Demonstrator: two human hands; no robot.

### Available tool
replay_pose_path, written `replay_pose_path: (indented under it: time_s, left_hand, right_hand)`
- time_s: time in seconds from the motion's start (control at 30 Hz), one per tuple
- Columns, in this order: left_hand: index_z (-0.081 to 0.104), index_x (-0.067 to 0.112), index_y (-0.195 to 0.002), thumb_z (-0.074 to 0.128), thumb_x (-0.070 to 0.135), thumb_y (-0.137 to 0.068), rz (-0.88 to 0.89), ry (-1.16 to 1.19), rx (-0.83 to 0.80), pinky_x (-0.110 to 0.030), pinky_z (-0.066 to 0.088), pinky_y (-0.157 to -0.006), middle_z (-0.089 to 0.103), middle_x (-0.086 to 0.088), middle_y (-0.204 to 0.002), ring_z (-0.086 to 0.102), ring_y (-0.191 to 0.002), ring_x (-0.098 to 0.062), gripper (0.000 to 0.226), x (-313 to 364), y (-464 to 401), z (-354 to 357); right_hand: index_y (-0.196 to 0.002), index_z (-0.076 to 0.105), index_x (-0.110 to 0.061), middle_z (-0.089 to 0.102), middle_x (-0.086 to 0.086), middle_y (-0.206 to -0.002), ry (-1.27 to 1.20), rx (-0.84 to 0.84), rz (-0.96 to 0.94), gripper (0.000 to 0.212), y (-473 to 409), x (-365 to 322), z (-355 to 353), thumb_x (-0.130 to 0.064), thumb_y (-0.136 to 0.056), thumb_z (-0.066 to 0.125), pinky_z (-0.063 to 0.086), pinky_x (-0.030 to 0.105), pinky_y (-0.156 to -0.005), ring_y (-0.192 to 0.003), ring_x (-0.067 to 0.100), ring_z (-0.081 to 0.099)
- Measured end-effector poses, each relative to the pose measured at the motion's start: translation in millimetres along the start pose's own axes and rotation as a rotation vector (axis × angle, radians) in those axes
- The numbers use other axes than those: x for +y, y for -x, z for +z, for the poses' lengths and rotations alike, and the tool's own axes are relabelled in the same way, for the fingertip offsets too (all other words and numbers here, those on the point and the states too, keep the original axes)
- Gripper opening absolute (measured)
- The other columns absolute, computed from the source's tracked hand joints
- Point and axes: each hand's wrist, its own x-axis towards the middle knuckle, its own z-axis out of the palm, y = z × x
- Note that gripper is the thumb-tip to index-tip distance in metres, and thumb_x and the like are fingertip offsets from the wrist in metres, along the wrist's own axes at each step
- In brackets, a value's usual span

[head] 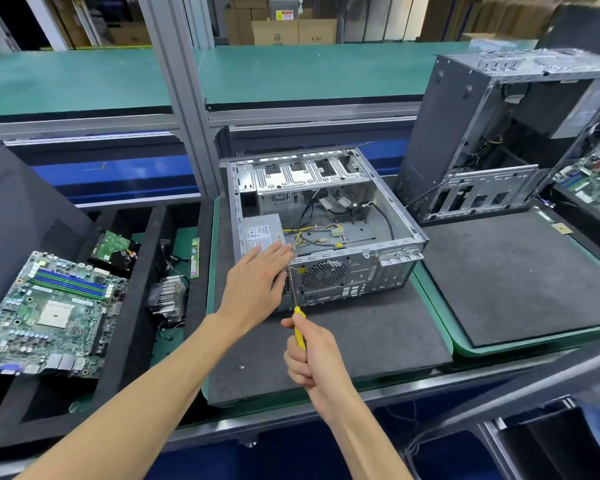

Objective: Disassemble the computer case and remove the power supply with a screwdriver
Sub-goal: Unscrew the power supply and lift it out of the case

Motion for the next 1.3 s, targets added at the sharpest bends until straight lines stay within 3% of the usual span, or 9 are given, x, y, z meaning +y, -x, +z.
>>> replay_pose_path:
  time_s: [0.07, 0.2, 0.37, 0.53, 0.67, 0.83, 0.93, 1.13, 1.3]
  left_hand:
    - [0.064, 0.018, -0.133, 0.063, 0.01, -0.092, -0.003, 0.006, 0.007, -0.041, 0.04, -0.113, 0.059, 0.006, -0.14, 0.051, -0.134, -0.012, 0.041, -0.1, 0.3, 0.1]
    - [0.062, 0.02, -0.135, 0.061, 0.012, -0.094, -0.014, 0.017, -0.015, -0.04, 0.037, -0.115, 0.057, 0.007, -0.141, 0.048, -0.136, -0.01, 0.042, -0.2, -0.5, -1.7]
    - [0.061, 0.022, -0.136, 0.058, 0.017, -0.096, -0.027, 0.02, -0.027, -0.038, 0.035, -0.117, 0.056, 0.009, -0.143, 0.046, -0.137, -0.008, 0.041, -0.8, -0.5, -2.4]
    - [0.063, 0.022, -0.134, 0.06, 0.018, -0.096, -0.039, 0.039, -0.02, -0.038, 0.036, -0.116, 0.056, 0.011, -0.142, 0.046, -0.137, -0.006, 0.038, -2.3, -1.2, -1.0]
    - [0.064, 0.023, -0.134, 0.059, 0.018, -0.096, -0.042, 0.043, -0.016, -0.038, 0.036, -0.116, 0.056, 0.011, -0.141, 0.046, -0.137, -0.006, 0.038, -2.1, -1.7, -0.5]
    - [0.064, 0.023, -0.134, 0.059, 0.019, -0.096, -0.041, 0.04, -0.004, -0.038, 0.037, -0.115, 0.057, 0.011, -0.141, 0.047, -0.136, -0.006, 0.038, -1.6, -1.2, -1.0]
    - [0.064, 0.023, -0.133, 0.059, 0.019, -0.096, -0.039, 0.036, -0.001, -0.038, 0.038, -0.115, 0.058, 0.01, -0.14, 0.048, -0.136, -0.006, 0.038, -1.7, -1.4, -0.7]
    - [0.067, 0.021, -0.13, 0.064, 0.016, -0.093, -0.01, 0.022, 0.035, -0.04, 0.041, -0.112, 0.06, 0.009, -0.138, 0.052, -0.133, -0.01, 0.037, -0.6, -0.8, -1.3]
    - [0.066, 0.019, -0.131, 0.065, 0.016, -0.093, 0.013, 0.007, 0.033, -0.041, 0.041, -0.112, 0.06, 0.007, -0.138, 0.051, -0.133, -0.011, 0.038, -1.7, -0.7, -1.2]
  right_hand:
    - [-0.114, 0.062, -0.003, 0.03, -0.002, -0.052, 0.023, 0.007, 0.033, 0.04, -0.3, -2.0, 1.3, -0.037, -0.108, 0.042, 0.015, 0.02, -0.034, -0.036, 0.008, 0.02]
    - [-0.109, 0.059, 0.003, 0.037, 0.002, -0.056, -0.209, -0.063, 0.088, 0.042, -0.4, 1.7, 2.1, -0.032, -0.109, 0.036, 0.021, 0.02, -0.033, -0.039, 0.009, 0.027]
    - [-0.091, 0.061, -0.004, 0.038, 0.0, -0.062, -0.488, -0.143, 0.114, 0.028, 0.1, 2.7, -2.5, -0.027, -0.103, 0.051, 0.024, 0.018, -0.029, -0.04, 0.006, 0.03]
    - [-0.097, 0.062, -0.003, 0.032, -0.002, -0.058, -0.466, -0.1, 0.128, 0.025, -3.3, 5.1, -2.1, -0.027, -0.102, 0.058, 0.019, 0.018, -0.029, -0.038, 0.005, 0.025]
    - [-0.11, 0.062, 0.005, 0.03, 0.001, -0.061, -0.56, -0.122, 0.195, 0.038, -6.7, 5.8, -3.4, -0.028, -0.105, 0.044, 0.024, 0.021, -0.032, -0.043, 0.01, 0.027]
    - [-0.1, 0.059, -0.002, 0.038, 0.002, -0.065, -0.621, -0.163, 0.201, 0.025, -3.3, 5.5, -6.5, -0.023, -0.103, 0.047, 0.027, 0.019, -0.03, -0.043, 0.009, 0.032]
    - [-0.099, 0.059, -0.004, 0.032, 0.0, -0.062, -0.569, -0.159, 0.176, 0.021, -0.7, 6.8, -7.4, -0.025, -0.101, 0.056, 0.024, 0.019, -0.028, -0.039, 0.007, 0.028]
    - [-0.109, 0.062, 0.004, 0.033, 0.002, -0.064, -0.601, -0.155, 0.223, 0.03, -2.8, 5.0, -8.5, -0.019, -0.098, 0.048, 0.024, 0.021, -0.035, -0.045, 0.011, 0.03]
    - [-0.097, 0.058, -0.003, 0.039, 0.001, -0.066, -0.61, -0.191, 0.203, 0.015, 1.9, 3.7, -7.7, -0.018, -0.096, 0.055, 0.025, 0.018, -0.03, -0.042, 0.008, 0.032]
